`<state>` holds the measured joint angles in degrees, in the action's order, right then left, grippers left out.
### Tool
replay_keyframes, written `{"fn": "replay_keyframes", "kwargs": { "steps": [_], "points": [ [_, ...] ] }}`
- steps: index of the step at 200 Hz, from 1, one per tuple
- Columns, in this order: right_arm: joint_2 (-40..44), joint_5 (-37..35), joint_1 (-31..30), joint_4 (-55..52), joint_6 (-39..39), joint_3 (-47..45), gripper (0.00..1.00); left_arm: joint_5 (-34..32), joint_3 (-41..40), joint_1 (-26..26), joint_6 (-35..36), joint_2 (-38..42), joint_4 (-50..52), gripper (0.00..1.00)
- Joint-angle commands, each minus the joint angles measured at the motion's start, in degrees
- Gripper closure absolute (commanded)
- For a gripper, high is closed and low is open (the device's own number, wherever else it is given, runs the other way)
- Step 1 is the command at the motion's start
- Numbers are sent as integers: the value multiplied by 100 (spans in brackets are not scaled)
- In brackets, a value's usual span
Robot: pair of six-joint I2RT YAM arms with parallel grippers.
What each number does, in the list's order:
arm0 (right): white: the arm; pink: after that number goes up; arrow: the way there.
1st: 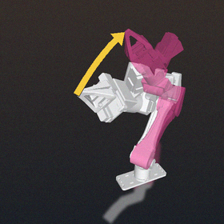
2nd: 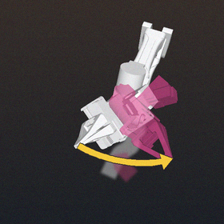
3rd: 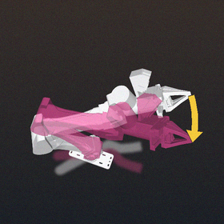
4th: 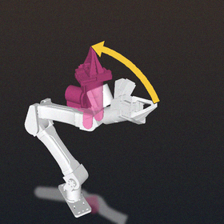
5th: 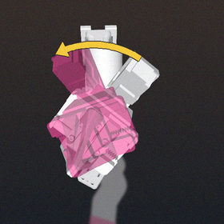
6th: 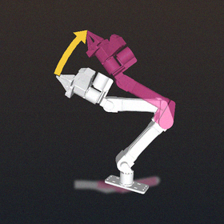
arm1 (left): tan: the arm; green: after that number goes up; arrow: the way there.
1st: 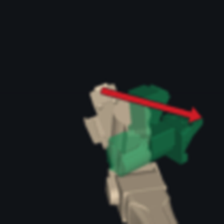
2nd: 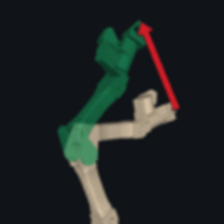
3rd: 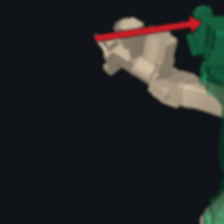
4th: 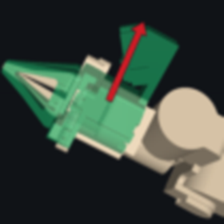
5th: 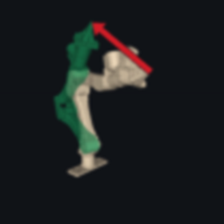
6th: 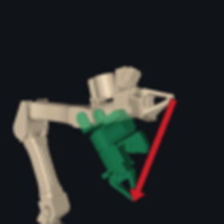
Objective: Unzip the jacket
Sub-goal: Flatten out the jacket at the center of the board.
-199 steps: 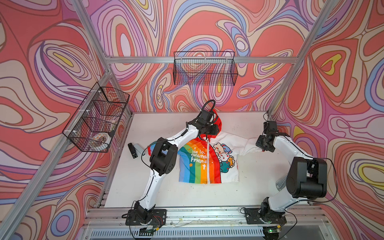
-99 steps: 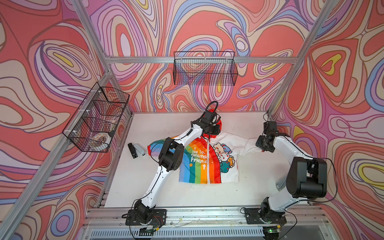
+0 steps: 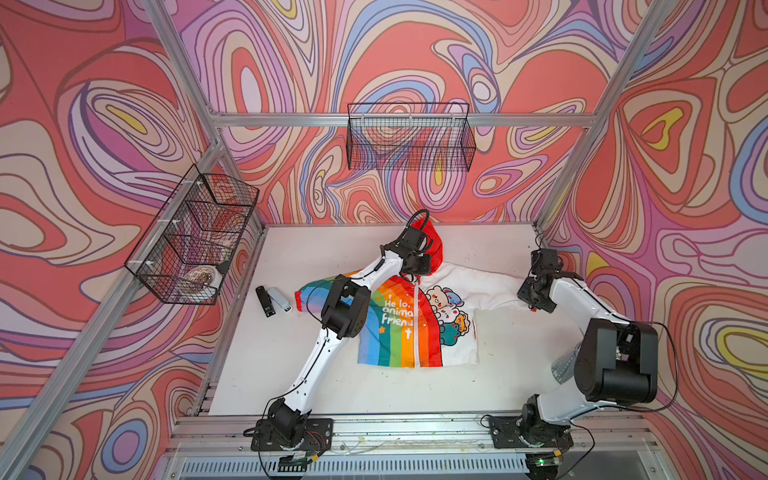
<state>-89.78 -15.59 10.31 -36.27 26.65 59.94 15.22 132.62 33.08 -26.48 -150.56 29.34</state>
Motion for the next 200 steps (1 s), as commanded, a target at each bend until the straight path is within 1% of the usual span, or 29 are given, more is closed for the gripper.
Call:
{"fn": "replay_keyframes", "kwargs": {
  "steps": [1,21,53,74,120,157,164,168,175,188,200],
  "points": [
    [118,-37,261,131,171,-146,100,-203,24,-69,-109,-215,391,75],
    [42,180,391,212,195,-185,100,-258,22,-116,-159,-256,479,76],
    [-315,291,520,321,152,-28,100,-166,-15,-179,-225,-286,491,77],
    [-648,198,560,278,115,266,100,-65,-56,-175,-217,-281,489,77],
    [-1482,-79,587,183,50,810,100,-82,-163,-184,-178,-194,516,77],
    [-1624,-204,587,127,-33,914,100,69,-86,-188,-110,-175,558,76],
    [-1567,-228,586,146,-48,899,93,149,4,-191,-112,-190,597,73],
    [-1512,-259,589,151,-54,886,88,210,72,-196,-107,-205,643,71],
    [-1406,-319,577,172,-72,871,77,327,229,-190,-115,-231,723,68],
    [-1211,-385,573,199,-89,823,53,512,519,-188,-104,-239,871,58],
    [-868,-469,545,193,-90,792,38,549,744,-180,-87,-171,952,50]
  ]
}}
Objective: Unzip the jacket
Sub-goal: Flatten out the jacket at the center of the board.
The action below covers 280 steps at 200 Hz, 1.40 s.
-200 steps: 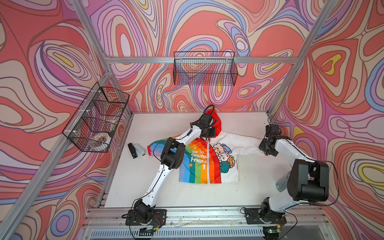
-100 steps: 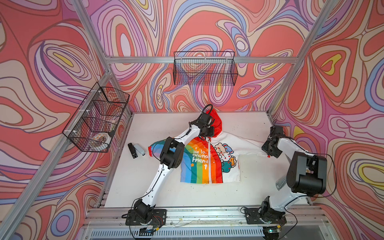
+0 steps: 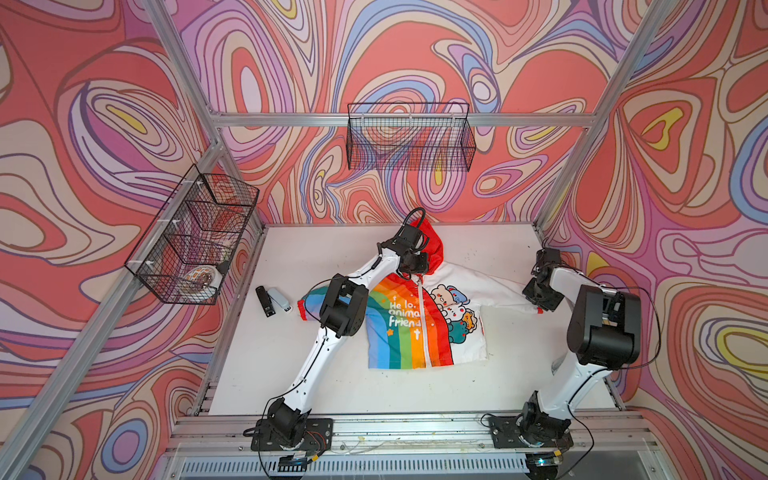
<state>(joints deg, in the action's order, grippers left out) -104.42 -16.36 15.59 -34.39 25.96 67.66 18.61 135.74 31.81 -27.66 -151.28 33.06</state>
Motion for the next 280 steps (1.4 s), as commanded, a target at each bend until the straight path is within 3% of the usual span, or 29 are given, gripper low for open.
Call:
{"fn": "replay_keyframes", "kwargs": {
  "steps": [1,17,33,55,81,156,198,240,280],
  "points": [
    [619,-398,11,4,-20,20,37,207,451,-53,32,-88,584,49],
    [969,-464,-77,29,-54,-28,24,229,733,-52,59,46,627,41],
    [1406,-217,-176,252,-58,-196,19,233,1138,-52,91,124,715,34],
    [2040,764,-489,870,-65,-639,18,266,1455,-53,139,347,816,30],
    [2560,2330,-1070,2250,59,-1451,22,-90,1114,-9,414,1046,915,32],
    [2030,3151,-3224,3175,63,-1522,31,-1631,-4273,-156,306,4878,-881,44],
    [1392,2960,-3585,2864,144,-1325,55,-2019,-6613,-810,-220,6223,-1222,57],
    [1258,2811,-3616,2436,314,-1428,68,-2057,-7846,-1755,-608,6554,-1402,71],
    [1248,2972,-3802,2178,331,-1570,76,-2459,-7721,-2080,-357,5994,-1290,77]
  ]
}}
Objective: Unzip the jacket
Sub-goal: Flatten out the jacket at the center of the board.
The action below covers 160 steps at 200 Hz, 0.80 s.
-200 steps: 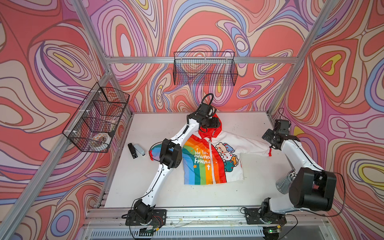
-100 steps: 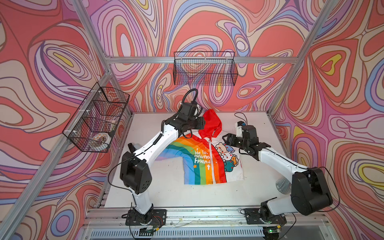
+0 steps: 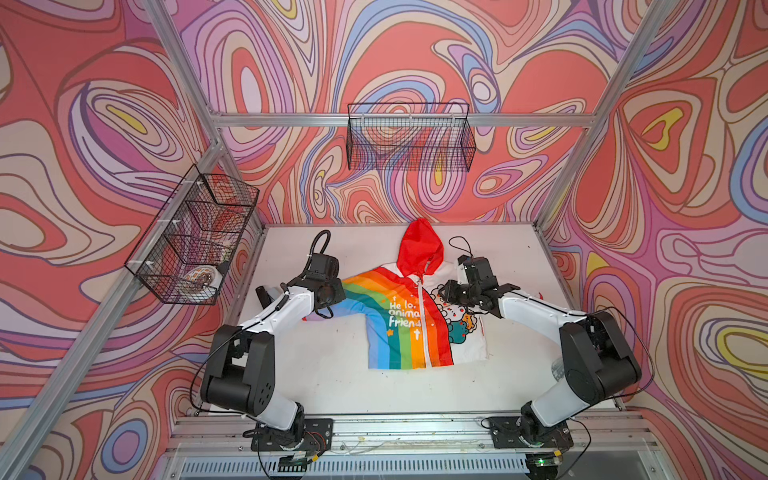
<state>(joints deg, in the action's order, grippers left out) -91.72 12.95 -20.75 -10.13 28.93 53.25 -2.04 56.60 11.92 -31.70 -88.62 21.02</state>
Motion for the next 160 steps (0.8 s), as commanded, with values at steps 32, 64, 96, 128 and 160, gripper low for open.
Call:
{"fn": "replay_keyframes", "kwargs": {
  "steps": [32,64,96,128,160],
  "points": [
    [-2,139,-324,-202,17,-157,84,-505,502,-328,-33,-824,178,85],
    [-295,353,-574,67,-87,232,88,-715,598,-443,-168,-1160,461,88],
    [-1081,561,-615,332,112,837,94,-758,625,-498,-238,-1349,604,89],
    [-1910,622,-783,194,107,1625,97,-762,751,-525,-242,-1605,751,88],
    [-2546,508,-799,-156,140,2270,100,-793,909,-542,-229,-1806,934,89]
  ]
}}
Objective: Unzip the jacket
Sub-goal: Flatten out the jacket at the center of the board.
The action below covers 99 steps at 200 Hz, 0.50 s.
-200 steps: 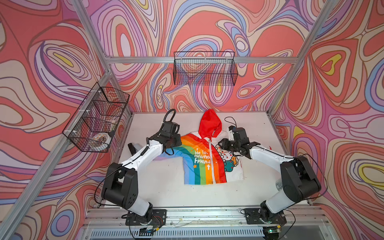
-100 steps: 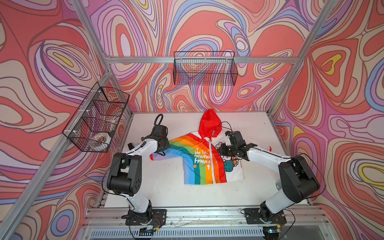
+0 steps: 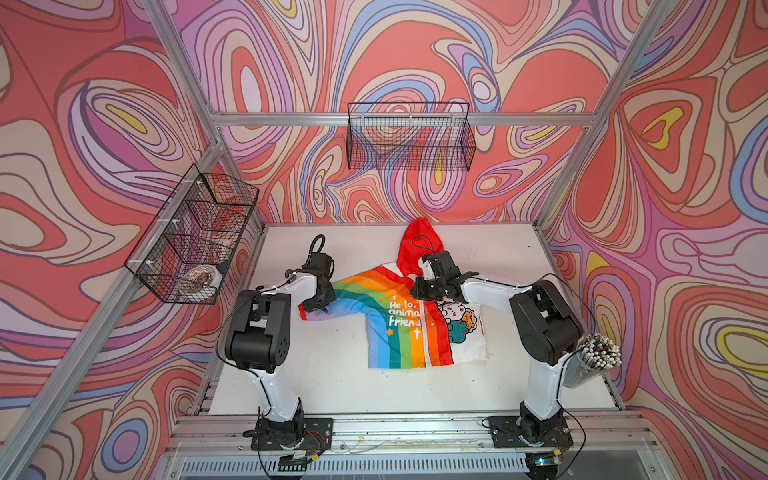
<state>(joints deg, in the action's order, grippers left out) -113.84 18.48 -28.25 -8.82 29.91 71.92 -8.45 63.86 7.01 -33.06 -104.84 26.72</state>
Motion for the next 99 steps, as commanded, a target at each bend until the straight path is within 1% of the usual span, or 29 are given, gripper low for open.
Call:
{"fn": "replay_keyframes", "kwargs": {
  "steps": [1,22,48,99],
  "points": [
    [-355,-63,-53,-305,41,425,100,-155,182,-50,-95,-190,366,89],
    [-685,-535,-45,-866,34,794,100,-192,228,-79,-96,-239,455,90],
    [-893,-1002,-48,-1318,133,948,100,-178,165,-163,-118,-203,466,90],
    [-880,-1507,-49,-1655,358,693,100,-49,57,-391,-134,-167,490,90]
  ]
}}
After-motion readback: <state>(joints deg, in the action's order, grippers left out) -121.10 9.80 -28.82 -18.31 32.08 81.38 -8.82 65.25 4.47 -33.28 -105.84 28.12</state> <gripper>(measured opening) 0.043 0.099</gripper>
